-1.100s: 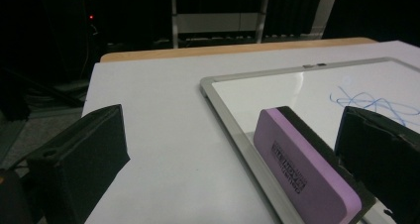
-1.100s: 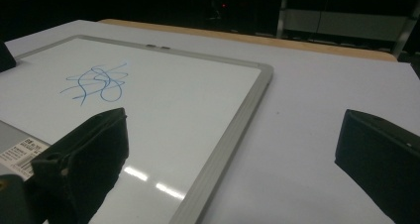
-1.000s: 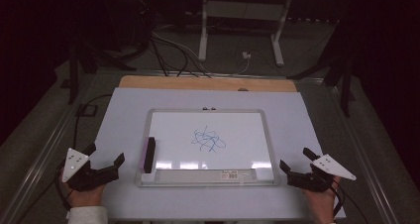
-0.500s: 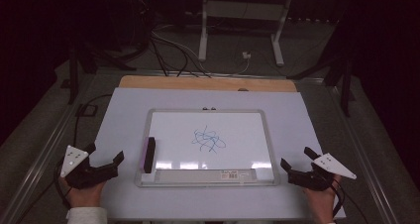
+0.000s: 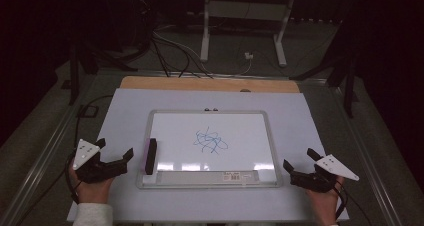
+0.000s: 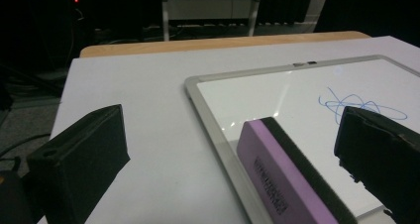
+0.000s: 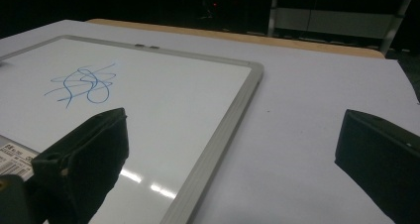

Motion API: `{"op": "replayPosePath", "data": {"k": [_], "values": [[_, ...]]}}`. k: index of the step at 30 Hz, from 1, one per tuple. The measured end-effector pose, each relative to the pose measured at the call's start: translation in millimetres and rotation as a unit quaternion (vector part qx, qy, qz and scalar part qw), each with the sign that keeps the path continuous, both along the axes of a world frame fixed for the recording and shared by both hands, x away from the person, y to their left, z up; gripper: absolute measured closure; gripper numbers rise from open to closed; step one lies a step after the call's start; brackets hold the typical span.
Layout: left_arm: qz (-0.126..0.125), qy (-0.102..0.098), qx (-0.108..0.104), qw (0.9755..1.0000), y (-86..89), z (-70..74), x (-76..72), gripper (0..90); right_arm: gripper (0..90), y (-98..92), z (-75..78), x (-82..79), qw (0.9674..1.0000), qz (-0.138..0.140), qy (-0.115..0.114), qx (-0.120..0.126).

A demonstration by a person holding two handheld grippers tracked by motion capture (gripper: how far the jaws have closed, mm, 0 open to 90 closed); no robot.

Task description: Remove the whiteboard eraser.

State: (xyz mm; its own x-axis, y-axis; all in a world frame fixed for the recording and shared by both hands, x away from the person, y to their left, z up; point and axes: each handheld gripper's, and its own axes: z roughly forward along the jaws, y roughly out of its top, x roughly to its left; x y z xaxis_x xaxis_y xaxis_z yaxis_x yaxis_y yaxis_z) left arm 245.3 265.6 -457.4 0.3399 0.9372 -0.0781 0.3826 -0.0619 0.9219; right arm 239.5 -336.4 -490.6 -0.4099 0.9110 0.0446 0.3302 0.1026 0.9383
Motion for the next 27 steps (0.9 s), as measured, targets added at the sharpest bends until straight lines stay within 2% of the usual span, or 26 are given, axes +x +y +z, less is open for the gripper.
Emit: {"op": "replayPosePath", "data": {"k": [9, 21, 27], "values": [[-0.015, 0.013, 0.001, 0.9998, -10.6, -1.7, 8.6, 0.9, 0.4, 0.0, 0.2, 0.0, 1.0000, 0.001, 0.000, 0.003], [-0.026, 0.043, 0.006, 0.9987, -18.6, -10.0, 18.1, 0.9, 0.4, 0.6, -0.3, 0.5, 1.0000, 0.002, 0.002, 0.003], [-0.037, 0.062, 0.009, 0.9973, -23.0, -16.2, 20.3, 0.9, 0.4, 1.4, -0.3, 0.4, 1.0000, 0.003, 0.003, 0.002]]}}
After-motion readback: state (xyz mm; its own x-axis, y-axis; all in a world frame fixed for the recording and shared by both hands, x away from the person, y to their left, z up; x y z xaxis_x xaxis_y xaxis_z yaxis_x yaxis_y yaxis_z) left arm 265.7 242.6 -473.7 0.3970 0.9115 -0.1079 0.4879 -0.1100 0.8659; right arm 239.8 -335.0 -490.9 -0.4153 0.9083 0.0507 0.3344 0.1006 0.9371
